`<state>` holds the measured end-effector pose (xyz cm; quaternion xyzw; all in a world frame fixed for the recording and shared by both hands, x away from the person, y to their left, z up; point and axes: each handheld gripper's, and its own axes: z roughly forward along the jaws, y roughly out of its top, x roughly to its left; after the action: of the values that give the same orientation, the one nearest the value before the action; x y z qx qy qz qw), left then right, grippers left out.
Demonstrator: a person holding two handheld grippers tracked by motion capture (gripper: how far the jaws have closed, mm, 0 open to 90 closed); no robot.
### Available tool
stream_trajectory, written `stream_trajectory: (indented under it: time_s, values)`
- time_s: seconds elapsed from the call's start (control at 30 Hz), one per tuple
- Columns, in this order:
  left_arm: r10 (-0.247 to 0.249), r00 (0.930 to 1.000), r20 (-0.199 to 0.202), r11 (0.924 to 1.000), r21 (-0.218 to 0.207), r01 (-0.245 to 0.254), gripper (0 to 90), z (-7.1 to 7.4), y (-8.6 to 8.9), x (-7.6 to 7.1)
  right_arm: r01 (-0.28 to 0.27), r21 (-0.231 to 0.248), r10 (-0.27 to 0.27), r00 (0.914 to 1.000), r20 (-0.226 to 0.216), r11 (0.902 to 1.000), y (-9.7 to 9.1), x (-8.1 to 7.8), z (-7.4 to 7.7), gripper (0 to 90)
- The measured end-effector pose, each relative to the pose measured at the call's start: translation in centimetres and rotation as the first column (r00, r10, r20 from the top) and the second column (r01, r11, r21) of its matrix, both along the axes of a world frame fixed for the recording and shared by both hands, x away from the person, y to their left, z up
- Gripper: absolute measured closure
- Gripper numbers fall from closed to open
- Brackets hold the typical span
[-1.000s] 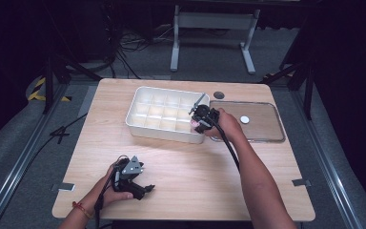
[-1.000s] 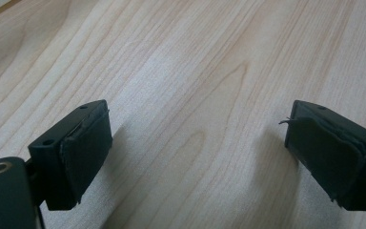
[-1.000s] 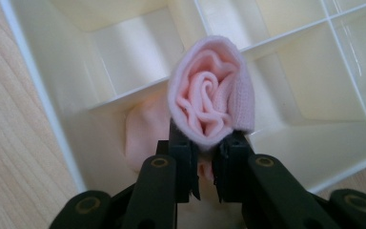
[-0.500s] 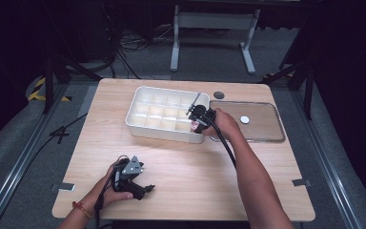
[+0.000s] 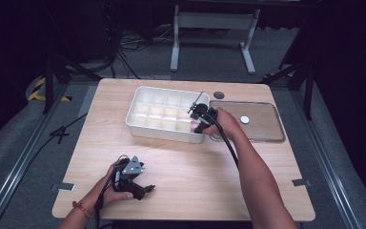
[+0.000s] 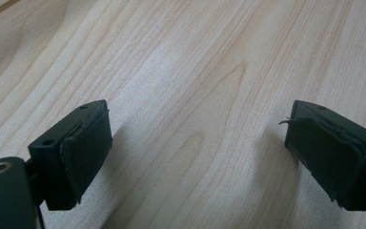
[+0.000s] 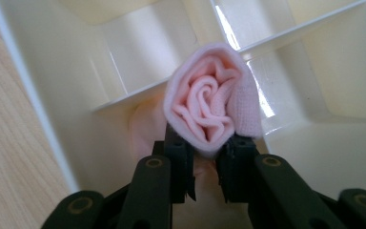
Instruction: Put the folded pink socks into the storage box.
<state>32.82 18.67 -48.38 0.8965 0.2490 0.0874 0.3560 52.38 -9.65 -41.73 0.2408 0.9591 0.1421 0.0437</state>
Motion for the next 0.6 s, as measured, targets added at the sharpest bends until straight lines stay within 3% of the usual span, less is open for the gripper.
stream_trajectory:
  time_s: [0.27, 0.37, 0.6]
  values:
    - [-0.003, 1.0000, 0.001, 1.0000, 0.002, 0.003, 8.8, 0.0, 0.0, 0.0, 0.007, 0.023, -0.006, 1.0000, -0.003, 0.9997, -0.3, -0.3, 0.4, 64.1]
    - [-0.006, 1.0000, 0.001, 1.0000, 0.006, 0.006, 8.8, 0.0, 0.0, 0.0, 0.020, 0.056, -0.020, 0.9998, -0.004, 0.9982, -0.8, -0.3, 1.0, 59.2]
    - [0.000, 1.0000, 0.000, 1.0000, -0.002, 0.000, 8.8, 0.0, 0.0, 0.0, 0.030, 0.131, -0.035, 0.9988, 0.035, 0.9910, -2.0, -0.7, 2.7, 60.2]
